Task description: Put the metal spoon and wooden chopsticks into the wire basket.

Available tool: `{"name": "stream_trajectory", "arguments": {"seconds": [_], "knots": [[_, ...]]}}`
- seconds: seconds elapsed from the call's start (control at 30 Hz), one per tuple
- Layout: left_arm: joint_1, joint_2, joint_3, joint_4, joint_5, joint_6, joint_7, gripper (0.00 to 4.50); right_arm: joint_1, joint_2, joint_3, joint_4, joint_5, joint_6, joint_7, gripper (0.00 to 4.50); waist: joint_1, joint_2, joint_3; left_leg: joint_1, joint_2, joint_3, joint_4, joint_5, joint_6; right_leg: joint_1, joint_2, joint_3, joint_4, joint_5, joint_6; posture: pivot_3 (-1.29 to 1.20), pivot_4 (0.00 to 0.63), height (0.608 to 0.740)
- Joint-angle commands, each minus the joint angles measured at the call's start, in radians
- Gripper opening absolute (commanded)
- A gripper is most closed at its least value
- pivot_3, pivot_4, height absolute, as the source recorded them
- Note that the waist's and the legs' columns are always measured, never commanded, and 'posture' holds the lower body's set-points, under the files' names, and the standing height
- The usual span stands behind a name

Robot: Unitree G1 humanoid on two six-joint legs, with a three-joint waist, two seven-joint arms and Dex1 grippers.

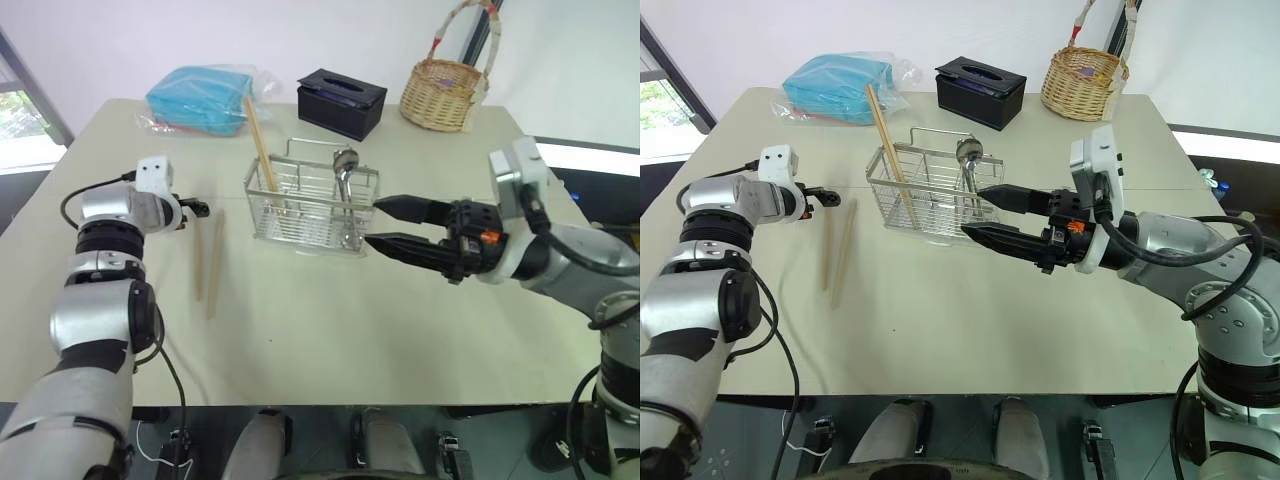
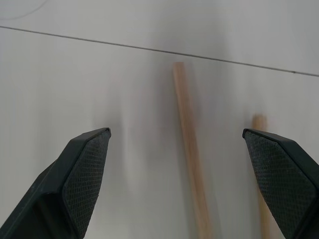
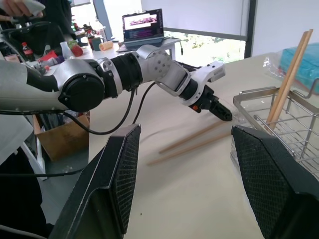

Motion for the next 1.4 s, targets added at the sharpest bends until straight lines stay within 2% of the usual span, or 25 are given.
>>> {"name": "stream_trajectory", "arguments": {"seconds": [0.03, 0.4, 0.53, 0.7, 1.0, 1.17, 1.3, 1.4], "knots": [[-0.017, -0.005, -0.016, 0.027, 0.029, -0.042, -0.009, 4.50, -0.020, -0.001, -0.025, -0.012, 0.022, -0.026, -0.010, 2.96, 0.000, 0.000, 0.000, 0.000, 0.000, 0.000, 0.000, 0.000, 0.000, 0.000, 0.000, 0.000, 0.000, 0.000, 0.000, 0.00, 0.150, 0.661], [-0.042, -0.036, -0.053, 0.113, 0.083, -0.067, -0.089, 4.50, -0.008, 0.019, -0.011, -0.018, 0.007, -0.054, -0.042, 2.96, 0.003, 0.001, -0.001, 0.001, 0.000, 0.000, 0.000, 0.000, 0.000, 0.001, 0.000, 0.000, 0.000, 0.000, 0.000, 0.00, 0.150, 0.661], [-0.050, -0.037, -0.054, 0.128, 0.099, -0.085, -0.096, 2.66, -0.006, 0.021, -0.010, -0.017, 0.010, -0.061, -0.054, 3.02, 0.003, 0.001, -0.001, 0.001, -0.001, 0.000, 0.000, 0.000, 0.000, 0.002, 0.000, 0.000, 0.000, 0.000, 0.000, 0.00, 0.150, 0.661], [-0.058, -0.038, -0.044, 0.140, 0.101, -0.091, -0.082, 0.12, -0.004, 0.022, -0.010, -0.015, 0.010, -0.065, -0.063, 3.02, 0.003, 0.001, -0.001, 0.001, -0.001, 0.000, 0.000, 0.000, 0.000, 0.002, 0.000, -0.001, 0.000, 0.000, 0.000, 0.00, 0.150, 0.661], [-0.065, -0.019, -0.007, 0.143, 0.094, -0.112, -0.012, 0.03, -0.005, 0.018, -0.011, -0.001, 0.001, -0.068, -0.056, 3.02, 0.001, 0.001, -0.001, 0.001, 0.000, 0.000, 0.000, 0.000, 0.000, 0.002, 0.000, -0.001, 0.000, 0.000, 0.001, 0.00, 0.150, 0.661], [-0.081, 0.034, 0.108, 0.095, 0.039, -0.331, 0.112, 0.03, -0.002, -0.006, -0.018, 0.005, -0.002, -0.056, -0.033, 3.02, -0.001, -0.001, 0.000, 0.000, 0.000, 0.000, 0.000, 0.000, 0.000, 0.000, 0.001, 0.000, 0.000, 0.000, 0.001, 0.00, 0.150, 0.661], [-0.118, 0.051, 0.228, -0.029, -0.066, -0.552, 0.087, 0.03, 0.007, -0.030, -0.038, 0.008, 0.012, -0.048, -0.037, 3.02, 0.000, -0.001, 0.000, -0.001, 0.001, 0.000, -0.001, 0.000, 0.000, -0.001, 0.000, 0.000, 0.000, 0.000, 0.000, 0.00, 0.150, 0.661], [-0.157, 0.036, 0.322, -0.184, -0.197, -0.588, 0.019, 0.03, 0.025, -0.040, -0.051, -0.002, 0.019, -0.046, -0.051, 3.02, 0.004, -0.002, 0.001, -0.002, 0.000, 0.000, 0.000, 0.000, 0.000, -0.001, -0.001, -0.001, -0.001, 0.000, 0.000, 0.00, 0.150, 0.661]]}}
